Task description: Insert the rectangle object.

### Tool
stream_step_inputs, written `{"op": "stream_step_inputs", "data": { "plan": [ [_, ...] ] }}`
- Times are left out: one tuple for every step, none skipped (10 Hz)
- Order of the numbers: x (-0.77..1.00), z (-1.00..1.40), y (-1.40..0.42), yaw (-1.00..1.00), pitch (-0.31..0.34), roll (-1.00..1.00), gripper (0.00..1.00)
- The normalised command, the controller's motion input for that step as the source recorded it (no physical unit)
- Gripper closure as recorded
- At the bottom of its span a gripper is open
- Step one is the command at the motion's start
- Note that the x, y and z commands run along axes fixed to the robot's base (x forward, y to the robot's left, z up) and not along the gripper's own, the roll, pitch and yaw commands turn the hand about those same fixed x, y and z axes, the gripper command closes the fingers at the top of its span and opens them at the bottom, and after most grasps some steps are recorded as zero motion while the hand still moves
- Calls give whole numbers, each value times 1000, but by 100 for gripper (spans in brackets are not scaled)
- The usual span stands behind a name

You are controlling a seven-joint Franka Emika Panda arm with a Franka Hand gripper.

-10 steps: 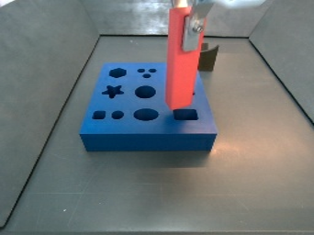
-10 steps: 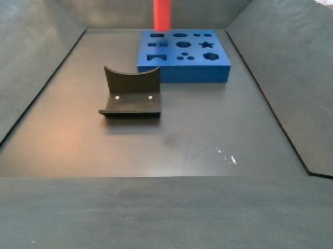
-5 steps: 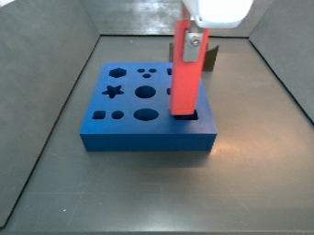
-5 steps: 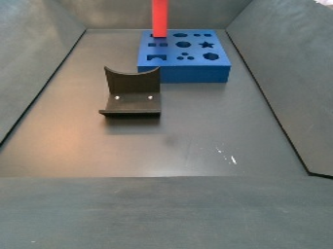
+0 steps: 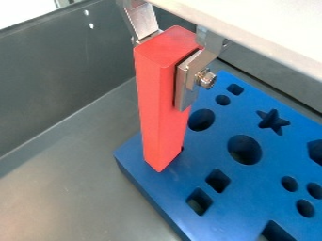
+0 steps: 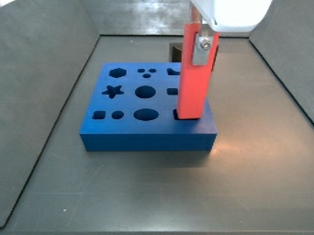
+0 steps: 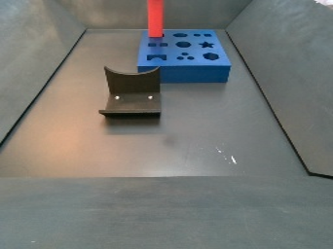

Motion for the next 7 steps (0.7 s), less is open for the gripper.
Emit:
{"op": "stream_step_inputs", "data": {
  "plan": [
    [-86,-66,0,-49,0,0,100],
    [-229,-60,34,-103,0,0,100],
    [-291,-37,34,-103,0,0,100],
    [-220,-31,0,-103,0,13,100],
    [-140,-54,0,-134,0,0,100],
    [114,-149,-37,-274,3,0,100],
    [289,-320,-60,-343,27,0,100]
  ]
}}
